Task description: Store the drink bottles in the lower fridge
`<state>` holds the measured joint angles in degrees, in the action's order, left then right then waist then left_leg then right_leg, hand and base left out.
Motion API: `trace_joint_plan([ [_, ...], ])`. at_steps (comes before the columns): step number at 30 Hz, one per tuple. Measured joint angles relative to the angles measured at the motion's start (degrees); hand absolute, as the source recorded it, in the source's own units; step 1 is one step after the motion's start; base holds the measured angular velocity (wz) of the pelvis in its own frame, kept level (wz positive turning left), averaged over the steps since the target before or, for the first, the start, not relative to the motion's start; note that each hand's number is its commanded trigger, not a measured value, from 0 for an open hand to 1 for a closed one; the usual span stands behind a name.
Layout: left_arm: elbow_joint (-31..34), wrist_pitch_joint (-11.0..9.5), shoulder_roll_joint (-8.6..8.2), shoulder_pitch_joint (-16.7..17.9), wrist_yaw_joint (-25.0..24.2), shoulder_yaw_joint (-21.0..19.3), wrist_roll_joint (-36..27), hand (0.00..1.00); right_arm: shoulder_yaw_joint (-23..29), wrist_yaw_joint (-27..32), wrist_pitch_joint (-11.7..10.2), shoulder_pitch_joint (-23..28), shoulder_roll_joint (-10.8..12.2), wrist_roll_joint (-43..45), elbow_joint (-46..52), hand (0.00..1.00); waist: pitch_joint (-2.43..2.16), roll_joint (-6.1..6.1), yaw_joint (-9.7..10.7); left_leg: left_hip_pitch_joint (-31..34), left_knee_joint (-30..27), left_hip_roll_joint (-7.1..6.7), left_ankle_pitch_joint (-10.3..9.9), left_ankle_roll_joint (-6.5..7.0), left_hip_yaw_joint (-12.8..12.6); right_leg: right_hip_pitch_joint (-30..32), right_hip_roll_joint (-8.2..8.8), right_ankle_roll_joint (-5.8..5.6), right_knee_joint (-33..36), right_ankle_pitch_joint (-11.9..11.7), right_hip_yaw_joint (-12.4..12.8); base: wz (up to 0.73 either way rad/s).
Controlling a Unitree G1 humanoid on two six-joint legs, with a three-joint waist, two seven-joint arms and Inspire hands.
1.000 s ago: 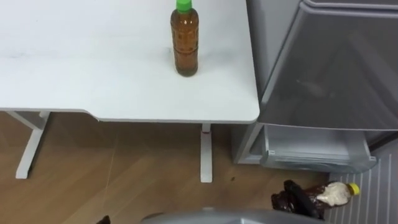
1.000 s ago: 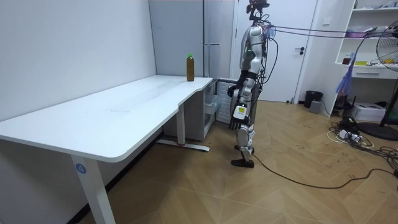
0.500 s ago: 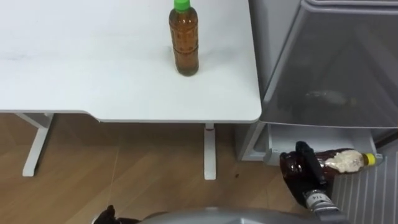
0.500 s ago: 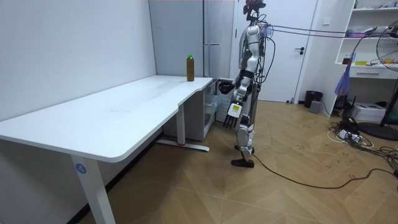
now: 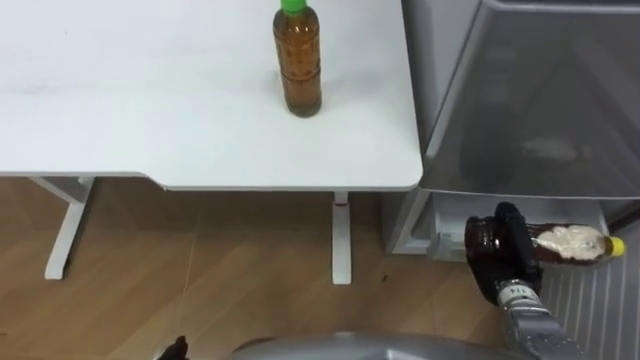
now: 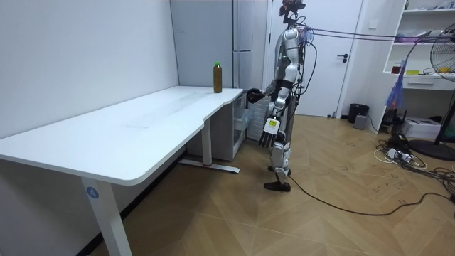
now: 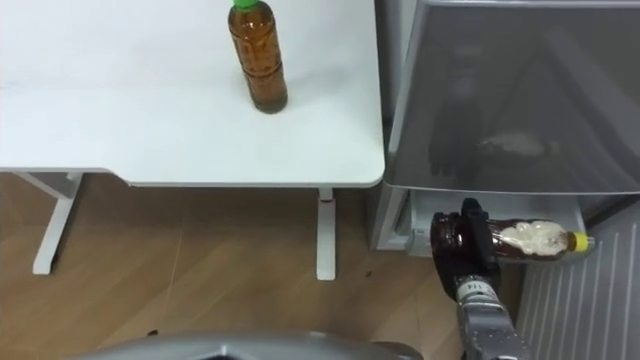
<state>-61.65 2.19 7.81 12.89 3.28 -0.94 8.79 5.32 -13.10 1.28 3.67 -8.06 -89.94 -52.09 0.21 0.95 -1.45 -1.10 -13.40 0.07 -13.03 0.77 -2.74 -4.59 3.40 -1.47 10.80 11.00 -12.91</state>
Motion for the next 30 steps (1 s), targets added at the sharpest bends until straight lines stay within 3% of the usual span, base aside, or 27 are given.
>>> trace_joint_plan([
  [7, -0.1, 0.4, 0.24, -2.1, -0.4, 0.6, 0.9, 0.00, 1.0, -1.1, 0.1, -6.1, -0.9, -1.3, -4.8, 1.00, 0.27, -0.16, 0.4, 6.3, -2.3, -0.54, 1.1, 0.60, 0.0, 6.2, 1.27, -0.12, 2.8, 0.1, -1.4, 0.14],
  [9, -0.3, 0.4, 0.95, -3.2, -0.5, 0.9, 0.4, 0.00, 1.7, -0.4, 0.1, -10.5, -1.1, -1.3, -9.3, 1.00, 1.14, -0.62, 1.2, 8.4, -2.3, -0.85, 1.8, 0.91, 0.0, 8.8, 1.81, -0.11, 4.1, 0.1, -1.4, 0.02],
  [10, -0.2, 0.4, 1.14, -3.5, -0.5, 1.3, 0.3, 0.00, 2.2, 0.0, 0.1, -11.3, -1.1, -1.3, -10.0, 1.00, 1.17, -0.65, 1.2, 8.9, -2.4, -0.87, 1.9, 1.00, 0.0, 9.4, 1.89, -0.14, 4.2, 0.1, -1.4, 0.00],
  [16, -0.9, 0.4, 2.19, -6.6, -0.4, 3.6, -0.5, 0.00, 4.1, 0.7, 0.1, -19.4, -2.3, -1.4, -17.6, 1.00, 1.20, 0.04, 0.9, 14.5, -2.4, -1.41, 3.4, 1.53, -0.2, 16.3, 3.16, -0.24, 7.3, 0.0, -1.4, 0.02],
  [18, -1.3, 0.4, 2.18, -8.3, -0.6, 5.3, -2.1, 0.00, 4.4, 1.0, 0.6, -22.0, -3.9, -1.2, -19.4, 1.00, 1.54, 0.69, 0.0, 16.4, -2.4, -1.81, 4.0, 1.77, -0.2, 19.0, 3.74, -0.24, 8.6, 0.0, -1.1, 0.00],
  [28, -1.8, 0.6, 2.38, -8.4, -1.5, 6.2, -4.5, 0.00, 5.0, 2.6, 2.4, -25.4, -6.8, 0.7, -20.4, 1.00, 1.97, 0.54, -1.3, 21.4, -3.2, -2.74, 5.1, 2.43, -1.7, 25.1, 5.57, -0.48, 12.2, 0.4, -0.7, 0.01],
  [30, -1.9, 0.7, 3.10, -8.4, -1.4, 6.3, -4.5, 0.00, 5.0, 2.9, 2.6, -26.8, -7.4, 0.9, -21.1, 1.00, 2.31, 0.05, -2.0, 23.1, -4.4, -2.70, 5.1, 2.44, -1.8, 26.9, 5.65, -0.43, 13.3, 0.4, -0.4, 0.00],
])
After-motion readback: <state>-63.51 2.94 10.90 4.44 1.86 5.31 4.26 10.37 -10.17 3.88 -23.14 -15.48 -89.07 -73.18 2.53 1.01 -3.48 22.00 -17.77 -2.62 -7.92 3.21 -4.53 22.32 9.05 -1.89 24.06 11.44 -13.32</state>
